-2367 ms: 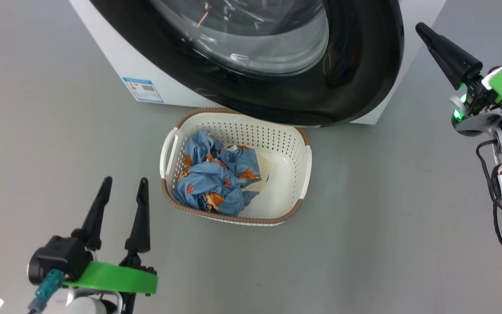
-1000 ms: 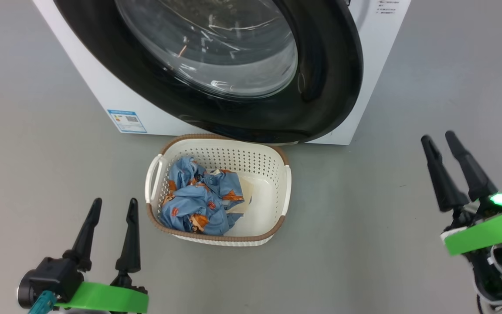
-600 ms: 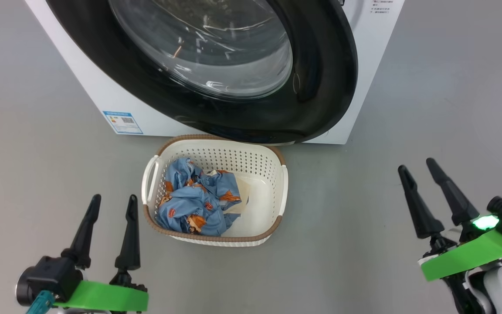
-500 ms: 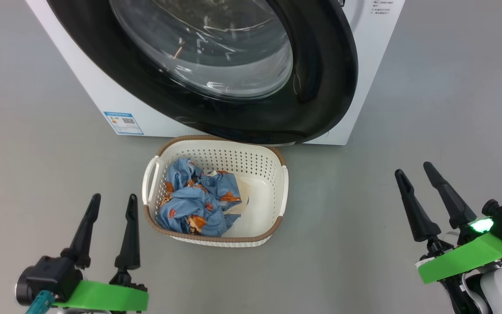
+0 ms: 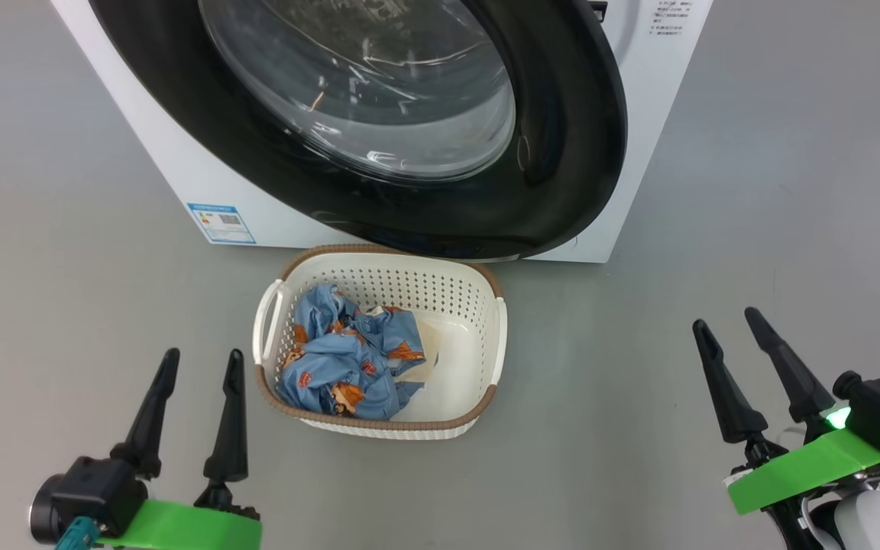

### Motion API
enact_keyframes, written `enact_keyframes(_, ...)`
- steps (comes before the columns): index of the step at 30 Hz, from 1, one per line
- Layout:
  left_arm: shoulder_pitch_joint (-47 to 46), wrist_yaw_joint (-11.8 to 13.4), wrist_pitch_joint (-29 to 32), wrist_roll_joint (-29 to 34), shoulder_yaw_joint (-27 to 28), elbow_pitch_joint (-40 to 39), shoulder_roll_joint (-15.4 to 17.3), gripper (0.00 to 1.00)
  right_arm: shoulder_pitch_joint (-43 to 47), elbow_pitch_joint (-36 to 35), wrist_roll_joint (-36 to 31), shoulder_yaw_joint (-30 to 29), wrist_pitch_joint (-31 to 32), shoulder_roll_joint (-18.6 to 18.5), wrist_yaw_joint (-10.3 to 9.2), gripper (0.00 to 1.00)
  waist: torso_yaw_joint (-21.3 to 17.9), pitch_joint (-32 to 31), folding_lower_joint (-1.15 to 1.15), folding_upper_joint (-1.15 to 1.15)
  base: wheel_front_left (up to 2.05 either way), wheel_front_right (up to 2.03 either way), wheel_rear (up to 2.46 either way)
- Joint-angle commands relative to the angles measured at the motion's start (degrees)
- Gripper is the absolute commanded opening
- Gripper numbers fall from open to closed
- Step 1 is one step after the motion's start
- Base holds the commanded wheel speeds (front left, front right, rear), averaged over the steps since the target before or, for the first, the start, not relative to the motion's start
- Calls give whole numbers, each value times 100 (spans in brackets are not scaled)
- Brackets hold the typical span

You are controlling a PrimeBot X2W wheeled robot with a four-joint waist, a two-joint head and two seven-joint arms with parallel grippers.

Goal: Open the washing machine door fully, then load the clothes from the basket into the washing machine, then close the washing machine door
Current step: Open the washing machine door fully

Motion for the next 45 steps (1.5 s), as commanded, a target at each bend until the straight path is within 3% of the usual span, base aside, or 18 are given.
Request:
enact_keyframes(1, -34, -17, -52, 40, 158, -145, 104, 100, 69, -107, -60, 66, -68, -53, 9, 100, -1, -8, 0, 0, 0, 0, 0)
enact_keyframes(42, 2, -18, -52, 56, 97, -101, 104, 100, -50, 185, -8, 188, -69, -121, 9, 100, 3, -71, 0, 0, 0, 0, 0)
enact_keyframes(43, 2, -18, -53, 53, 95, -99, 104, 100, -66, 196, 7, 187, -69, -130, 9, 98, 5, -65, 0, 0, 0, 0, 0)
enact_keyframes(45, -3, -18, -53, 47, 90, -97, 104, 100, -96, 214, 32, 177, -69, -146, 9, 78, 12, -56, 0, 0, 0, 0, 0)
